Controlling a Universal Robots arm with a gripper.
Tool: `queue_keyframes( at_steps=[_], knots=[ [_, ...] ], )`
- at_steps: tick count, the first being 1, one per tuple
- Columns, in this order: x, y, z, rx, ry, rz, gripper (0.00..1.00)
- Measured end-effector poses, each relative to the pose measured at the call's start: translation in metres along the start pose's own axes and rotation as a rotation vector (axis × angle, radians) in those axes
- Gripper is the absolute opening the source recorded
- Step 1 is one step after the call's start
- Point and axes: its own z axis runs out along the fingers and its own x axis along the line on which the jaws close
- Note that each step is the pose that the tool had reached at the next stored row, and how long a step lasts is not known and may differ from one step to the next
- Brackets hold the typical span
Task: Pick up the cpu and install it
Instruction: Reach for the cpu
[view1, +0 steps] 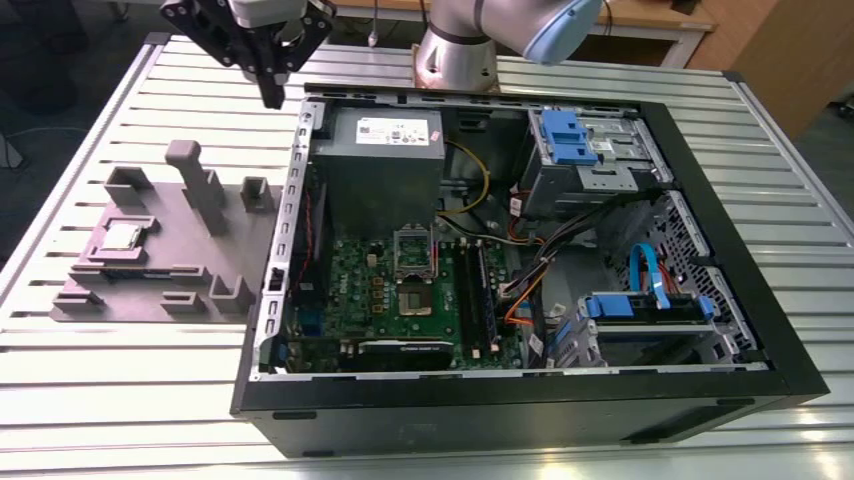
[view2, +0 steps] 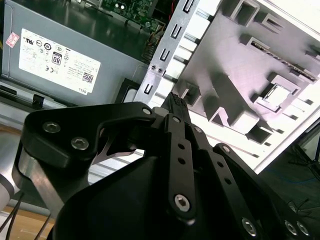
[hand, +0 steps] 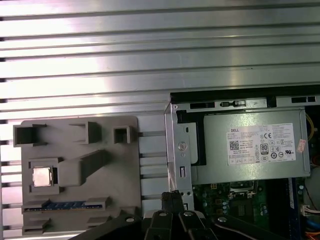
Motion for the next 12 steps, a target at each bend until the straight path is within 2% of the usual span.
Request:
queue_keyframes(
  at_steps=[12],
  knots=[
    [0.0065, -0.0005, -0.0001, 0.0, 0.0, 0.0, 0.1]
  ],
)
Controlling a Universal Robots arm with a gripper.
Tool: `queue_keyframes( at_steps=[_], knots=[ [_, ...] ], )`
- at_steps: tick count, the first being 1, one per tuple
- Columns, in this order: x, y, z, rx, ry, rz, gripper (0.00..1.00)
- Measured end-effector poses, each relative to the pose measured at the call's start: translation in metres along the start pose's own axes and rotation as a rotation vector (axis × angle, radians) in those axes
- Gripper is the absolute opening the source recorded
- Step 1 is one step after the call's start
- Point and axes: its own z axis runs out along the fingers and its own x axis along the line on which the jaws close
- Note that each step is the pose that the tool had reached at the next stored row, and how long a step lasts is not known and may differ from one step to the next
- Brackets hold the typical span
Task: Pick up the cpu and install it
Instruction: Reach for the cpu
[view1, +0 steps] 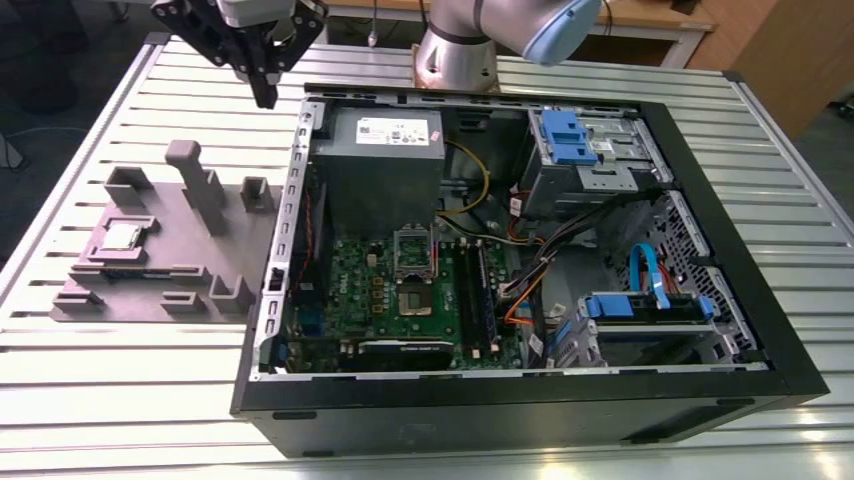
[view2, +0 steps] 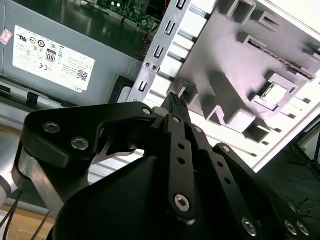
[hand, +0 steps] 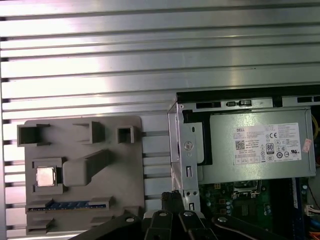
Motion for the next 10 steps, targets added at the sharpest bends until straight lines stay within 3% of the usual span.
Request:
queue_keyframes(
  at_steps=[10],
  knots=[
    [0.0015, -0.0001, -0.0001, 0.0, 0.0001, 0.0, 0.1]
  ],
)
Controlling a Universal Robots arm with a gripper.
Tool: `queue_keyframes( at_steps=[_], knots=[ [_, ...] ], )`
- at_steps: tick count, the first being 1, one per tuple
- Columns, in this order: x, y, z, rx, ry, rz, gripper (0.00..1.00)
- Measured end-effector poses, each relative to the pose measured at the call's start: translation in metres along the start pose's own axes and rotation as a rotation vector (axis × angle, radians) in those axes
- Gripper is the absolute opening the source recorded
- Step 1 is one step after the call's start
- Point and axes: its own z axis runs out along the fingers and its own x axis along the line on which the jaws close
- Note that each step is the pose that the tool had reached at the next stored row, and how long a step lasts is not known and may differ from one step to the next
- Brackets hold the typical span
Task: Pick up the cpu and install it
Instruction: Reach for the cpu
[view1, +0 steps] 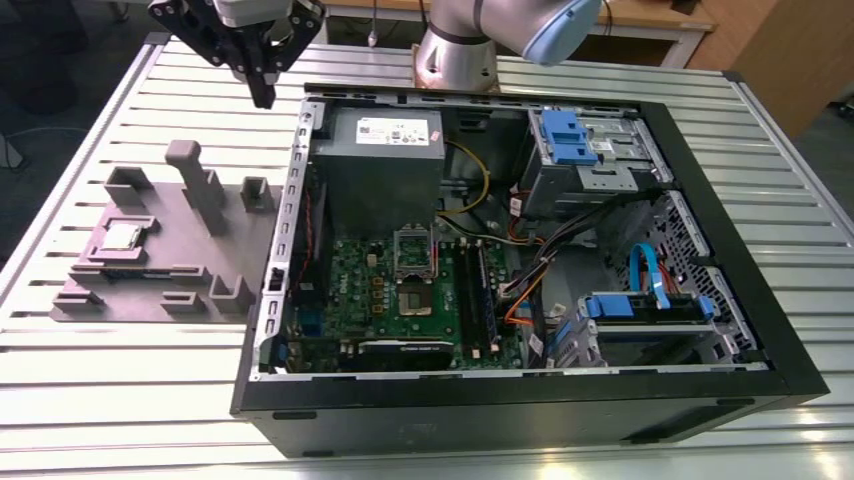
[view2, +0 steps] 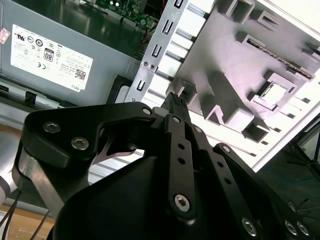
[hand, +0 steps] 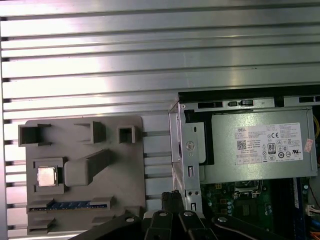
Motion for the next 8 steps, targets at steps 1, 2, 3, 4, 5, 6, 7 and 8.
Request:
queue_keyframes(
  at_steps=[1, 2, 3, 4, 5, 6, 7, 8],
  knots=[
    [0.0, 0.0, 0.0, 0.0, -0.0001, 0.0, 0.1],
    [0.0001, 0.0, 0.0, 0.0, 0.0, 0.0, 0.1],
    [0.0001, 0.0, 0.0, 0.0, 0.0, 0.0, 0.1],
    [0.0002, 0.0, 0.0, 0.0, 0.0, 0.0, 0.1],
    [0.0002, 0.0, 0.0, 0.0, 0.0, 0.0, 0.1],
    [0.0002, 0.0, -0.0001, 0.0, 0.0009, 0.0, 0.1],
    [0.0003, 0.0, 0.0, -0.0003, 0.0031, 0.0, 0.1],
    [0.0002, 0.0, 0.0001, -0.0007, 0.0076, 0.0, 0.1]
  ],
)
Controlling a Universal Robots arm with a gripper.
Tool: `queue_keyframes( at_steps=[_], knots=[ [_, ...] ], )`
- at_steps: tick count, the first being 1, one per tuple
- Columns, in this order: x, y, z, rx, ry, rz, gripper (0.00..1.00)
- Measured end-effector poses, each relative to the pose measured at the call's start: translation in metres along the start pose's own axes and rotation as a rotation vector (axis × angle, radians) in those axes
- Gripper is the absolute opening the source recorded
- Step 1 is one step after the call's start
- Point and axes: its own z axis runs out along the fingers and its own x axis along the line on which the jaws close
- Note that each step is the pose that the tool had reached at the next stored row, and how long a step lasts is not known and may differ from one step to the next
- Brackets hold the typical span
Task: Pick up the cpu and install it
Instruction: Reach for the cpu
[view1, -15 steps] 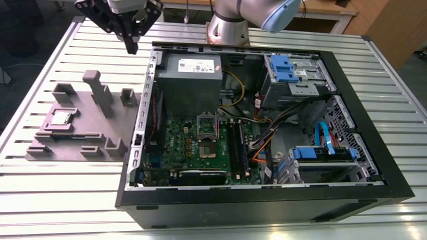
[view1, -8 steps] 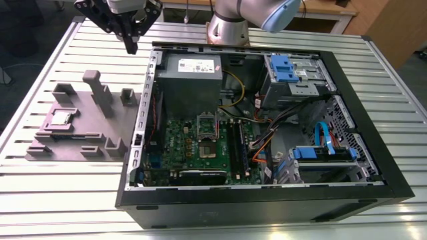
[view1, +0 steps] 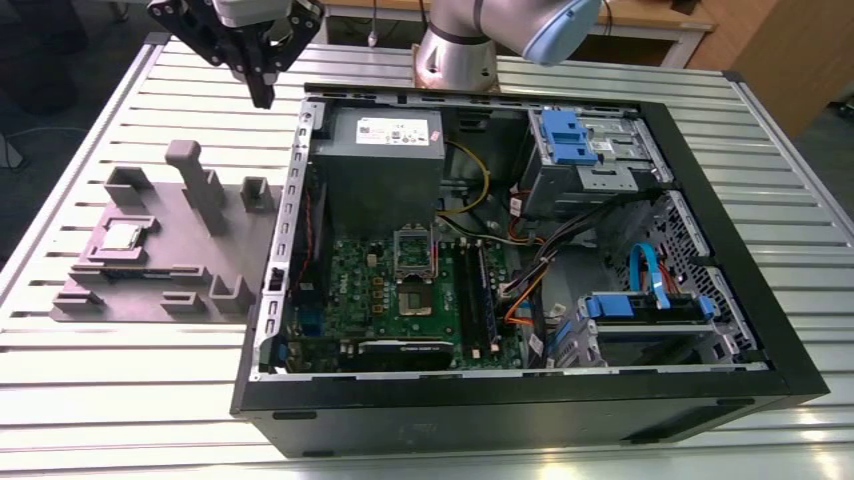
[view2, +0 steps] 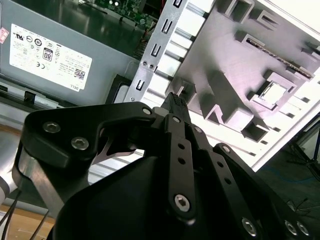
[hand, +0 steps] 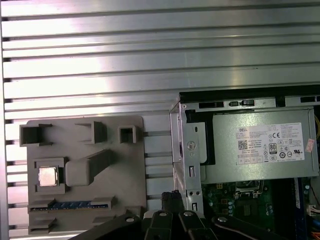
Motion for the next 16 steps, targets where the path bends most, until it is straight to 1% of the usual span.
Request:
queue_keyframes(
  at_steps=[2, 3, 10, 16],
  knots=[
    [0.0, 0.0, -0.0001, -0.0022, 0.0147, 0.001, 0.1],
    [0.0, 0.0, 0.0, -0.0028, 0.019, 0.001, 0.1],
    [0.0005, 0.0, -0.0001, -0.0027, 0.0192, 0.001, 0.1],
    [0.0094, -0.0007, 0.0, -0.0027, 0.0193, 0.0, 0.1]
  ],
)
